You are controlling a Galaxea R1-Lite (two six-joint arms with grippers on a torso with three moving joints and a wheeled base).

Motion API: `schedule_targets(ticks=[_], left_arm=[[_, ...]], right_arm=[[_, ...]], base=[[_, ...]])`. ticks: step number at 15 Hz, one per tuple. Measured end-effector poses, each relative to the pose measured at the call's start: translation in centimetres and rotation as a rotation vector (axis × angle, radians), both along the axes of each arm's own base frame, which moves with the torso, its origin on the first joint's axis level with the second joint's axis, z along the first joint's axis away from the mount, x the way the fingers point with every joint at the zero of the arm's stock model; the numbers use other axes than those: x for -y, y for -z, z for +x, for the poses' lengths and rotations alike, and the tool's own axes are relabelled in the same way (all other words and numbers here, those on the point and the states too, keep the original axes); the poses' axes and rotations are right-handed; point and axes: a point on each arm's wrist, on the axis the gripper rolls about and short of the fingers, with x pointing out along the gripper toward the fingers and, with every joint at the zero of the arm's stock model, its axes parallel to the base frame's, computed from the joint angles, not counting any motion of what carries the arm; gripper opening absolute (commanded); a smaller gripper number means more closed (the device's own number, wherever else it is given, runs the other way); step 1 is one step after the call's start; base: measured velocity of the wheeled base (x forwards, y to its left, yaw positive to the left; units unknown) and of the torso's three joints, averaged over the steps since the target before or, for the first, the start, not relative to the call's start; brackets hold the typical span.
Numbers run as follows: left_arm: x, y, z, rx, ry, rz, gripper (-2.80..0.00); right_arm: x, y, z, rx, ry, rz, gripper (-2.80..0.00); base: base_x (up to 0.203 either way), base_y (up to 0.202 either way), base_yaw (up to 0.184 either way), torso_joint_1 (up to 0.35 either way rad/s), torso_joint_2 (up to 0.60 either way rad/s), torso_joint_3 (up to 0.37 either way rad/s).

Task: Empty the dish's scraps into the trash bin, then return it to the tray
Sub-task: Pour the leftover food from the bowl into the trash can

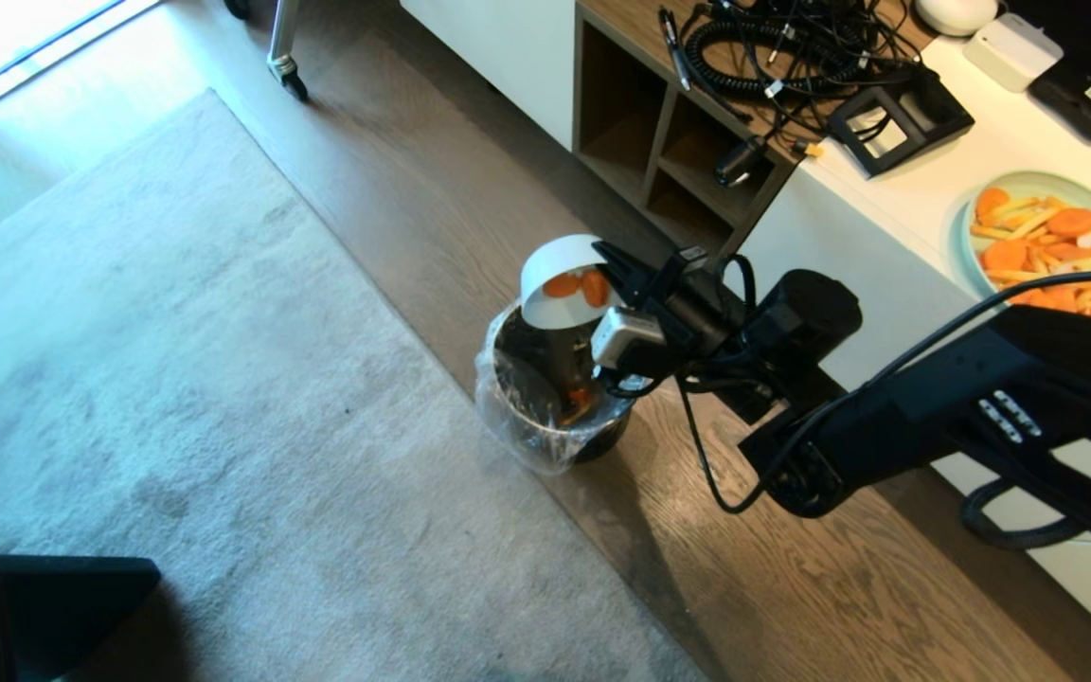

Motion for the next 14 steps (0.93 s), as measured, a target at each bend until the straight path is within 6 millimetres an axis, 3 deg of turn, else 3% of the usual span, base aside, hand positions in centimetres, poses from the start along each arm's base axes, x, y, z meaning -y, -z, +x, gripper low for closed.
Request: schedule_targets(ticks=[5,14], left_arm=[[0.0,0.0,0.0,0.0,0.0,0.0,-2.8],[0.0,0.0,0.0,0.0,0.0,0.0,-2.8]], right_arm=[[-1.5,0.1,-0.8,0.051,-0.081,-0.052,-2.8],[-0.8,-0.8,-0.6,0.109,-0.093,-0.073,-2.8]], base=[[0.0,0.0,0.0,0.0,0.0,0.0],[0.0,0.0,0.0,0.0,0.0,0.0]])
